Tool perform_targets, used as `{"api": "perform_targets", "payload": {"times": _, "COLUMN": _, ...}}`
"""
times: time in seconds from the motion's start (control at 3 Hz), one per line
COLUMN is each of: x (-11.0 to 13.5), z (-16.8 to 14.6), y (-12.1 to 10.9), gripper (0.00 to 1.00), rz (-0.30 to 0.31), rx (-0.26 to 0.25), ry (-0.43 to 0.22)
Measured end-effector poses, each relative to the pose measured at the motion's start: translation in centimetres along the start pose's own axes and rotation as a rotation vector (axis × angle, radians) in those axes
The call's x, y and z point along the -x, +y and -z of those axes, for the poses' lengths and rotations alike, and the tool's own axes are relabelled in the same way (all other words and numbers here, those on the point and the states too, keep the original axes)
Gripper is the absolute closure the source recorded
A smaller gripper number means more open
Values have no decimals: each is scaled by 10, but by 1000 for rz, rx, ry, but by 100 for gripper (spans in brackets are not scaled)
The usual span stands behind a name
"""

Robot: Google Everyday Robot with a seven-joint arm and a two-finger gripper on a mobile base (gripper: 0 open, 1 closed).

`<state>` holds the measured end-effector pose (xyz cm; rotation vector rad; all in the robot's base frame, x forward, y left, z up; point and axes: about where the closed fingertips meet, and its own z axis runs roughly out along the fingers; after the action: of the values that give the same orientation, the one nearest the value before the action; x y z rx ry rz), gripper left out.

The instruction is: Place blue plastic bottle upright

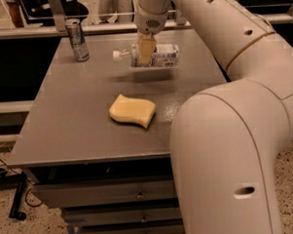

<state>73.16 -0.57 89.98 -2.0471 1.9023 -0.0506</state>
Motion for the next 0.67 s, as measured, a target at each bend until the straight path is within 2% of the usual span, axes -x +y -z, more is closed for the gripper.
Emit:
{"api": "perform_targets", "payload": {"times": 0.33, "x": 33, "z": 44, "y": 1, "gripper": 100, "rz": -3, "rx": -18, "ry": -224}}
{"api": "perform_targets", "payload": {"times": 0.67, "x": 47, "z": 76, "y": 1, "gripper": 100, "rz": -38, "rx": -22, "ry": -491}}
